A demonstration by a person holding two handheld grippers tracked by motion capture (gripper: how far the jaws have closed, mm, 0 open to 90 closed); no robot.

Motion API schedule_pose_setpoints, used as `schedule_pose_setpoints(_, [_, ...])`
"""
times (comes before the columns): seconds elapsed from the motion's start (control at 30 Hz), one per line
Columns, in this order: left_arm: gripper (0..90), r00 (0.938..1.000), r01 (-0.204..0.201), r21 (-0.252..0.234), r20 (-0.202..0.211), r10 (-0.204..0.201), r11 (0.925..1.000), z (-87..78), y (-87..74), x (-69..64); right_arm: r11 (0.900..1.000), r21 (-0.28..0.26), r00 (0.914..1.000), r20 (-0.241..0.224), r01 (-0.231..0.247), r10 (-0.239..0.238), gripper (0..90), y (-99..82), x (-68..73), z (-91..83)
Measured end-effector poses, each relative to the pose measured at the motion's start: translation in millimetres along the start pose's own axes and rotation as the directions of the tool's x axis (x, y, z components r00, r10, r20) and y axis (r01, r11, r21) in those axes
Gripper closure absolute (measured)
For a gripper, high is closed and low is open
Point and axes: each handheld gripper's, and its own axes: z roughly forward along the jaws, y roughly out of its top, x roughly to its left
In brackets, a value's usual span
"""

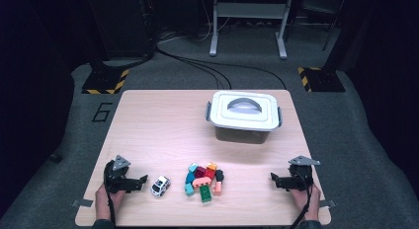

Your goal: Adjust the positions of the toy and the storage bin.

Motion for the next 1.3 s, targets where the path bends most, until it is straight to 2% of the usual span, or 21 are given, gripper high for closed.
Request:
schedule_pose_setpoints(0.23, [0.2,1.0000,-0.001,0.000,0.000,0.001,1.0000,0.0,0.1,0.1,1.0000,0.000,1.0000,0.006,-0.007,0.007,1.2,0.4,0.3,0.5])
schedule_pose_setpoints(0.43, [0.2,1.0000,0.006,-0.001,-0.003,-0.006,1.0000,-0.1,-0.1,-0.5,0.9990,-0.013,0.9982,-0.043,-0.042,0.041,0.7,0.7,-4.8,-2.6])
schedule_pose_setpoints(0.5, [0.2,1.0000,0.006,-0.001,-0.002,-0.006,1.0000,-0.1,-0.2,-0.6,0.9981,-0.007,0.9969,-0.050,-0.062,0.061,0.4,1.6,-6.0,-4.3])
schedule_pose_setpoints(0.6, [0.2,1.0000,0.007,-0.002,-0.002,-0.007,1.0000,-0.1,-0.3,-0.6,0.9982,-0.003,0.9970,-0.051,-0.059,0.059,0.9,6.4,-4.6,-10.8])
schedule_pose_setpoints(0.77, [0.2,1.0000,0.006,-0.001,-0.003,-0.006,1.0000,-0.1,-0.2,-0.5,0.9988,-0.022,0.9968,-0.067,-0.044,0.043,1.7,25.2,-0.5,-23.2])
schedule_pose_setpoints(0.93, [0.2,1.0000,0.009,-0.002,-0.002,-0.009,1.0000,-0.2,-0.5,-0.7,0.9995,-0.016,0.9968,-0.076,-0.026,0.024,1.1,49.1,3.4,-28.2])
schedule_pose_setpoints(1.1, [0.3,1.0000,0.007,-0.002,-0.001,-0.007,1.0000,-0.4,-0.7,-0.6,0.9990,-0.045,0.9964,-0.084,-0.005,0.001,1.0,72.8,8.5,-35.4])
schedule_pose_setpoints(1.13, [0.3,1.0000,0.007,-0.002,-0.001,-0.007,1.0000,-0.4,-0.7,-0.6,0.9990,-0.045,0.9964,-0.084,-0.005,0.001,1.0,72.8,8.5,-35.4])
schedule_pose_setpoints(1.23, [0.3,1.0000,0.003,-0.003,-0.001,-0.003,1.0000,-0.4,-0.8,-0.4,0.9977,-0.068,0.9961,-0.088,0.007,-0.013,0.5,91.5,10.5,-40.3])
schedule_pose_setpoints(1.27, [0.3,1.0000,0.003,-0.003,-0.001,-0.003,1.0000,-0.4,-0.8,-0.4,0.9977,-0.068,0.9961,-0.088,0.007,-0.013,0.5,91.5,10.5,-40.3])
schedule_pose_setpoints(1.3, [0.3,1.0000,0.003,-0.002,0.000,-0.003,1.0000,-0.4,-0.8,-0.4,0.9970,-0.078,0.9951,-0.098,-0.001,-0.007,0.5,100.2,11.1,-42.7])
